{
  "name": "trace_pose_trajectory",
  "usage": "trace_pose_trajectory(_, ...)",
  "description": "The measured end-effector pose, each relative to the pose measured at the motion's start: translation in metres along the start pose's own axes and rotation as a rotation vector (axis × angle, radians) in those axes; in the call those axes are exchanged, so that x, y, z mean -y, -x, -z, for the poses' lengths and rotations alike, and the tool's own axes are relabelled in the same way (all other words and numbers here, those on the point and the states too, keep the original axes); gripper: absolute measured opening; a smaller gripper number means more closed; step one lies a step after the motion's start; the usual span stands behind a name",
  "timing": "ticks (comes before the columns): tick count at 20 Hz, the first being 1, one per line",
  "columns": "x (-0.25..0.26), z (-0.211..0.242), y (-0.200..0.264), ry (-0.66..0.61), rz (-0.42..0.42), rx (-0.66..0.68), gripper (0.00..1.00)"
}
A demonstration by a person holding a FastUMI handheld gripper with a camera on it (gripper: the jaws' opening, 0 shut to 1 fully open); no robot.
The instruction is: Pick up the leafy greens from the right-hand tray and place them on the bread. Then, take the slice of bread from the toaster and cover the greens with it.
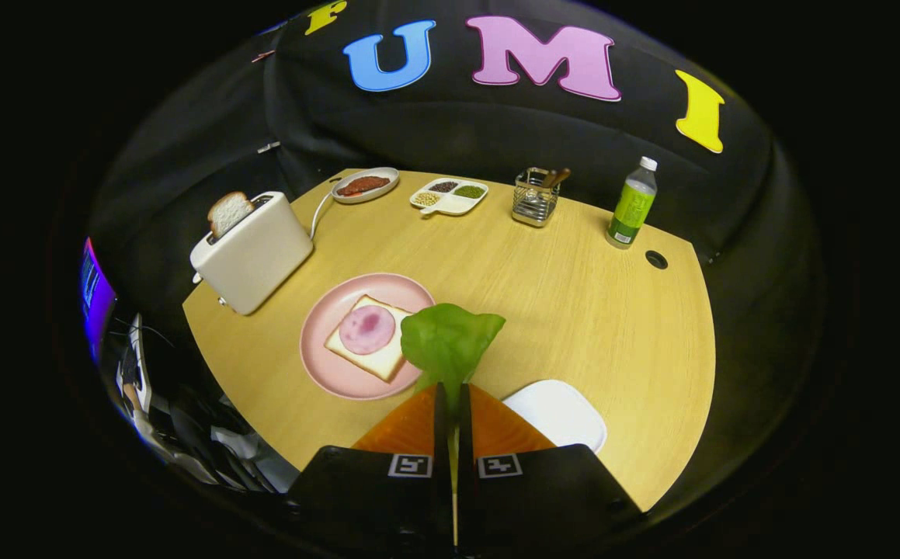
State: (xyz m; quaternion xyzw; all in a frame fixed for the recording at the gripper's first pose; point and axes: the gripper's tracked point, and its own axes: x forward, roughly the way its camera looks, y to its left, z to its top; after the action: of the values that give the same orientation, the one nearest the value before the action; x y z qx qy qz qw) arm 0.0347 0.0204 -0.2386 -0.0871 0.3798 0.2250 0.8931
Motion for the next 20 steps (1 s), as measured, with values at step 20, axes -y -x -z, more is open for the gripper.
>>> trace_pose_trajectory(20, -0.099, -0.016, -0.121, -0.068, 0.065, -0.142, 0.17)
